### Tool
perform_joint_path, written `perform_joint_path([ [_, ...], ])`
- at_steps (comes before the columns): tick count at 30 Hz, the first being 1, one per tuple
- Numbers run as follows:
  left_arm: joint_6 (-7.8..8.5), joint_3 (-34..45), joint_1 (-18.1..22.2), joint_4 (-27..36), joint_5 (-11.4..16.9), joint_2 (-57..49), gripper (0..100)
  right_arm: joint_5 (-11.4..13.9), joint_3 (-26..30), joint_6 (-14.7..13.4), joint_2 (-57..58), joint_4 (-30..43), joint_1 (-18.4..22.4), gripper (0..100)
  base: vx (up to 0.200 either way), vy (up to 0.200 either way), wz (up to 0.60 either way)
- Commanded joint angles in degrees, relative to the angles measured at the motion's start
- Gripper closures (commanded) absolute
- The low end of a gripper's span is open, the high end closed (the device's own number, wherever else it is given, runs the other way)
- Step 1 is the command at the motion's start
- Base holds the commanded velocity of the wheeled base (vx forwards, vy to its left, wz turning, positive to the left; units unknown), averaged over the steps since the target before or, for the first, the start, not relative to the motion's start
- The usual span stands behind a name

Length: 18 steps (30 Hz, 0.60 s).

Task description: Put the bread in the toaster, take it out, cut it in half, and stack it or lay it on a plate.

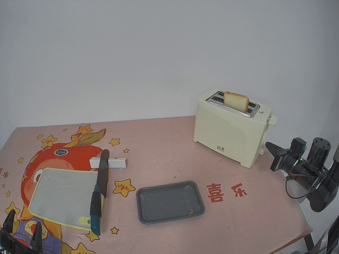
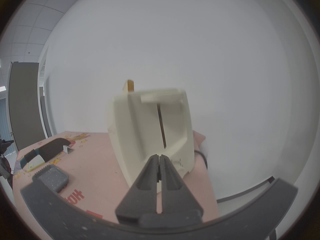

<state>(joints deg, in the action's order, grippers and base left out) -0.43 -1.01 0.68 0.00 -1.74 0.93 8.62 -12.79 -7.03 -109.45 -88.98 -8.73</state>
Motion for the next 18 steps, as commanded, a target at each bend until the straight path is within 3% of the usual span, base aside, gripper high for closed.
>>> perform_joint_path([
  [1, -0.01, 1.0, 0.0, 0.0, 0.0, -0.4, 0, 0.0, -0.7, 0.0, 5.2, -0.1, 0.5, 100, 0.0, 0.0, 0.0],
  [4, -0.01, 1.0, 0.0, 0.0, 0.0, -0.4, 0, 0.0, -1.1, 0.1, 7.0, 0.0, 0.7, 100, 0.0, 0.0, 0.0],
  [13, -0.01, 1.0, 0.0, 0.0, 0.0, -0.4, 0, 0.1, -3.3, 0.3, 17.0, 10.4, 0.8, 100, 0.0, 0.0, 0.0],
  [18, -0.01, 1.0, 0.0, 0.0, 0.0, -0.4, 0, 0.0, -3.5, 0.5, 17.7, 10.7, 0.8, 100, 0.0, 0.0, 0.0],
])
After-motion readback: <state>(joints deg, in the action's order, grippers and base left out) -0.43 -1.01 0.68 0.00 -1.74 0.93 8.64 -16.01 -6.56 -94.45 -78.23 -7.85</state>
